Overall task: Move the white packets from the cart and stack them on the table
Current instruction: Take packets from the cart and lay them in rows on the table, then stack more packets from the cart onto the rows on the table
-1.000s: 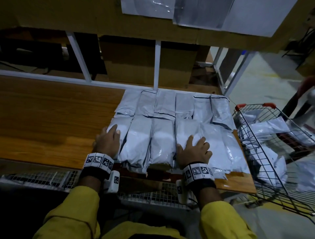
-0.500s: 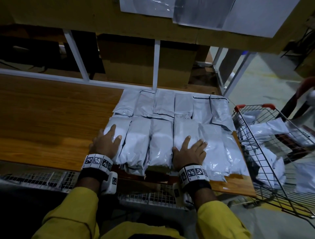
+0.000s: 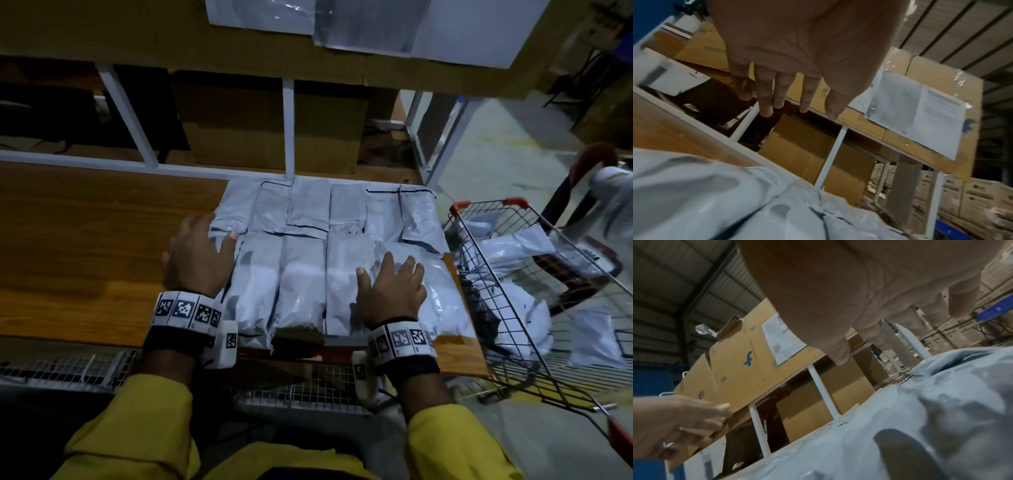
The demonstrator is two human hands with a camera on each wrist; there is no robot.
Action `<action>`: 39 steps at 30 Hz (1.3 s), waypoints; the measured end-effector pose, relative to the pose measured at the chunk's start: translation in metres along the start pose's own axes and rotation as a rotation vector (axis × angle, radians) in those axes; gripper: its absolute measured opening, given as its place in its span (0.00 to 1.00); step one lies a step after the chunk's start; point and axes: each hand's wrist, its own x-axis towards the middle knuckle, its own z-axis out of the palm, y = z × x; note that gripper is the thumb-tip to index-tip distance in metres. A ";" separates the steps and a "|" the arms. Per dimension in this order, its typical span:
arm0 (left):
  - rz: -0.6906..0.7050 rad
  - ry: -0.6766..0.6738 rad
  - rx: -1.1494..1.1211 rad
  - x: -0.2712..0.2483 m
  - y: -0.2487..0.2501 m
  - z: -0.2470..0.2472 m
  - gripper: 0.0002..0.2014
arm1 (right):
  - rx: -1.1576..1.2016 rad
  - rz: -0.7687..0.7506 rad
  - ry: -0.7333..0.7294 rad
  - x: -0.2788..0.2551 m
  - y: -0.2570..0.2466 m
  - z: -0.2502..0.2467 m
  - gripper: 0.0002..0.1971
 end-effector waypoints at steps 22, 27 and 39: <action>0.429 -0.186 -0.355 -0.180 0.281 0.090 0.26 | 0.105 0.148 0.048 0.004 0.272 -0.110 0.31; 0.556 -0.305 -0.355 -0.214 0.368 0.126 0.28 | 0.144 0.247 0.063 0.008 0.345 -0.122 0.30; 0.846 -0.602 -0.117 -0.174 0.515 0.257 0.31 | 0.328 0.486 0.184 0.091 0.429 -0.124 0.29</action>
